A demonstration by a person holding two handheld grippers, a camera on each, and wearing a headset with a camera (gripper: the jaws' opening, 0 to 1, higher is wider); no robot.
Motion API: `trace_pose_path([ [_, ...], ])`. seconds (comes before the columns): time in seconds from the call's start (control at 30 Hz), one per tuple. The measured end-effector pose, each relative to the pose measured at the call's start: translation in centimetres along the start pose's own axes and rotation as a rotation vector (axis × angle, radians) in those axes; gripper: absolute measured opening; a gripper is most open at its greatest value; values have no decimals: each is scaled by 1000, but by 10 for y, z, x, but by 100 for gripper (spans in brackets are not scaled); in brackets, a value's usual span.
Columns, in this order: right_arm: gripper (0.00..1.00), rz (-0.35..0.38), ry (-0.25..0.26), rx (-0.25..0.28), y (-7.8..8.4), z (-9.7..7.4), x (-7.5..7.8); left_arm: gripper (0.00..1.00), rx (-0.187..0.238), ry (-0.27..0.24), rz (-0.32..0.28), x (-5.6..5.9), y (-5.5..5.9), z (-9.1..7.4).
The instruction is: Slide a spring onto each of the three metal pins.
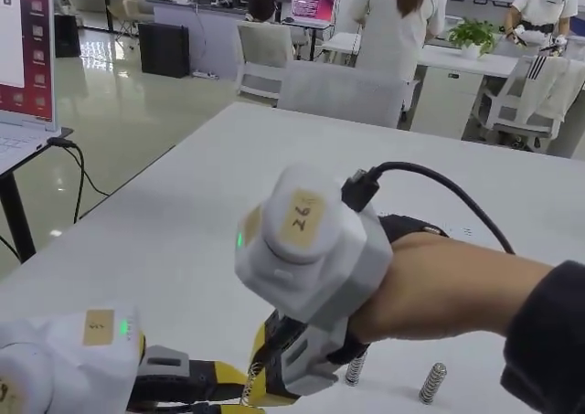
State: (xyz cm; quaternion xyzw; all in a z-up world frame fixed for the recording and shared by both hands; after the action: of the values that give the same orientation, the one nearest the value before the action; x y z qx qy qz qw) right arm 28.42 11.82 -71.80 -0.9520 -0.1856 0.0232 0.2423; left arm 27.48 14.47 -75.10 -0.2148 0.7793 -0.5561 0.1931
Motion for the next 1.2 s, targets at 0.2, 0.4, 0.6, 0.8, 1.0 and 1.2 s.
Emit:
trace_pose_path([
  [0.2, 9, 5, -4, -14, 2, 2, 0, 2, 1, 7, 3, 1, -2, 1],
  [0.4, 9, 9, -5, -21, 4, 2, 0, 2, -9, 10, 18, 2, -4, 2],
  [0.6, 8, 11, 2, -28, 4, 2, 1, 3, -4, 8, 2, 0, -3, 3],
  [0.8, 8, 21, 1, -28, 5, 2, 2, 8, 3, -1, -16, -2, -3, 3],
  [1.0, 8, 30, 5, -30, 7, 1, 3, 13, 3, -9, -30, -3, 0, 3],
  [1.2, 8, 39, 12, -36, 11, 0, 6, 21, -2, -23, -52, -5, 6, 1],
])
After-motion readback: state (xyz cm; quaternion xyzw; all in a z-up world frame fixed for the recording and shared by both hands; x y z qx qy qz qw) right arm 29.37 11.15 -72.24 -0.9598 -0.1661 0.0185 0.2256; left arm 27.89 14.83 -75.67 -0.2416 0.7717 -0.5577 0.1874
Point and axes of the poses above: the centre of the closed fingertips' face, and the gripper's own axes: z roughly forward along the fingers, x roughly to its right, y roughly out of its underside, the point moved 4 cm from there along -z, roughly backward along the fingers, and after that the axes turned 2 degrees about x, right-handed, at the moved point
